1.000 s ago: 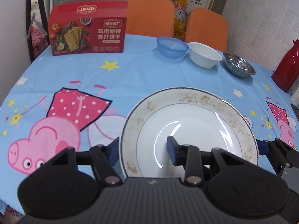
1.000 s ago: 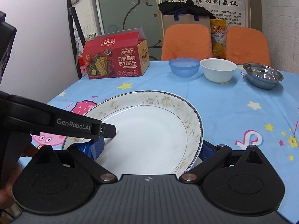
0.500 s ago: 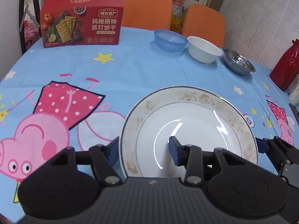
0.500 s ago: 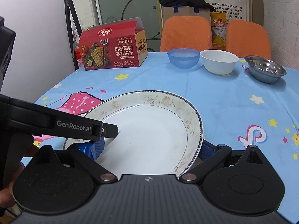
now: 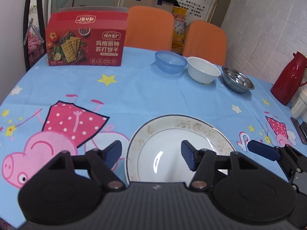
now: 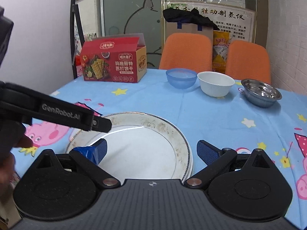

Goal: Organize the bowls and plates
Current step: 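Move the left gripper to the steel bowl rim and close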

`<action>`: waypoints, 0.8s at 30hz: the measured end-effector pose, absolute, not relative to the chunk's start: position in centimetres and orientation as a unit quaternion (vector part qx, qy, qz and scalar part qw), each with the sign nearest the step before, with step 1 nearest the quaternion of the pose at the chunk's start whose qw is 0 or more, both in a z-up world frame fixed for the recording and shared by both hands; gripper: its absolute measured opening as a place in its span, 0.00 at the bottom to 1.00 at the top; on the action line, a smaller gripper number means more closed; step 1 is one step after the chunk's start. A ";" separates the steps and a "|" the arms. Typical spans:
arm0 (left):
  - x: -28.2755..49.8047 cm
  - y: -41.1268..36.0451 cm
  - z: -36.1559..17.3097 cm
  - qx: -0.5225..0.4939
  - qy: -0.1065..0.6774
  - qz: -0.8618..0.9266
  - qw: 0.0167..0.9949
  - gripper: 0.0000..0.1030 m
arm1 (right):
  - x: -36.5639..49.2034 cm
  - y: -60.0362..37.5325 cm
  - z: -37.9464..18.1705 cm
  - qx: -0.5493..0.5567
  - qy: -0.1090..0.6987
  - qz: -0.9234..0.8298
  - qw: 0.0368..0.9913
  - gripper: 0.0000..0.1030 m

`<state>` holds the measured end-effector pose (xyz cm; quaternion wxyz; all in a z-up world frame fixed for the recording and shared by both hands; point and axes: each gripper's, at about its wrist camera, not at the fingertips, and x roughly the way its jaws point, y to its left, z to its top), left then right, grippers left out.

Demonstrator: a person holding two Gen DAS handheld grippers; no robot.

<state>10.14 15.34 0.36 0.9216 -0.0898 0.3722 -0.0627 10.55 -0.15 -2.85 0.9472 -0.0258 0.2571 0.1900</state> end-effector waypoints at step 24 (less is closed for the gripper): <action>12.9 7.5 2.3 -0.036 0.375 -0.102 0.921 0.71 | 13.0 -11.5 -3.8 0.072 0.287 0.123 0.947 0.85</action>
